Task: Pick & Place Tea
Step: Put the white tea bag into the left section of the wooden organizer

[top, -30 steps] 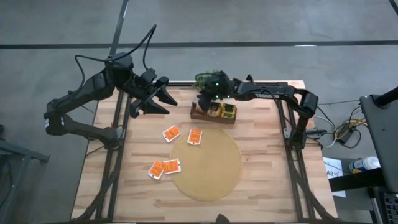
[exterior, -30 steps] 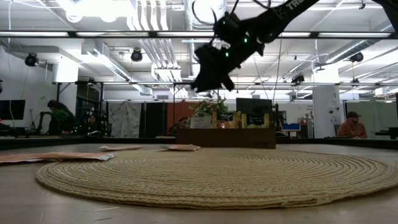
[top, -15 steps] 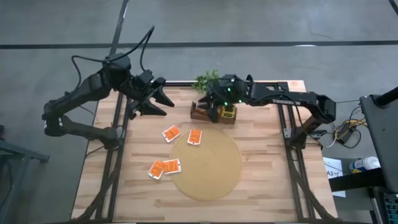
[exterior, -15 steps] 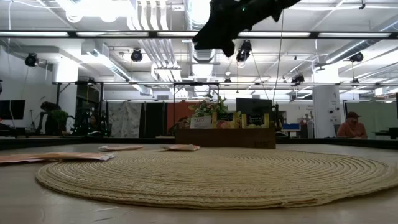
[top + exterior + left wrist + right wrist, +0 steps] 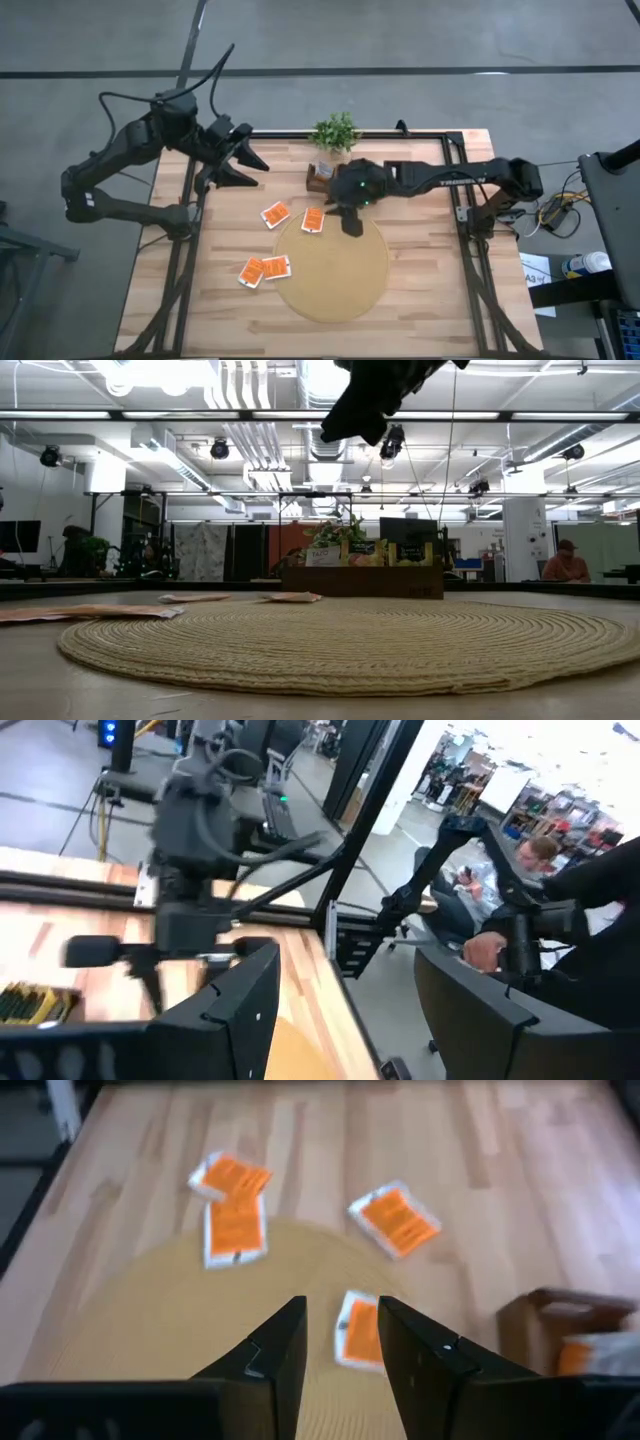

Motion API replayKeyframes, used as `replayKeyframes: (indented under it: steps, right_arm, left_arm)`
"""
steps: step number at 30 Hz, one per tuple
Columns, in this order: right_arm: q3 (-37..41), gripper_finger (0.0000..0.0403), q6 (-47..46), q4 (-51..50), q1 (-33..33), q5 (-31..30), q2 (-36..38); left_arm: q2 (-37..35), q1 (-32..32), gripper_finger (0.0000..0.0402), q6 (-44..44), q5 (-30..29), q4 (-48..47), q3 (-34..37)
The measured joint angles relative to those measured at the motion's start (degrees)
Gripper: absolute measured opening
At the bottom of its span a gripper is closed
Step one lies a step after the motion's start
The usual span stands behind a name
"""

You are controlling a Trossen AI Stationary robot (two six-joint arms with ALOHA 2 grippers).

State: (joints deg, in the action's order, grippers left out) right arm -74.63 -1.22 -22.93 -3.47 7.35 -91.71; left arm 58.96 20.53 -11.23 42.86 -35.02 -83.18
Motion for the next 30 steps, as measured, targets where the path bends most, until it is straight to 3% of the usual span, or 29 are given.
replayKeyframes:
  steps: [9,17,30]
  right_arm:
    - [0.00,0.0125,3.82,-4.02,3.60,-4.44,-5.21]
    - [-0.58,0.0125,6.75,-3.94,4.64,-4.56,-11.93]
    - [-8.48,0.0125,10.70,-5.71,4.62,-6.08,-23.90]
  left_arm:
    - [-0.61,0.00,0.0224,1.38,-2.15,-3.48,0.07]
    - [-0.88,0.00,0.0224,1.49,-2.32,-3.59,0.07]
    - [-0.88,0.00,0.0224,1.04,-2.28,-3.59,0.07]
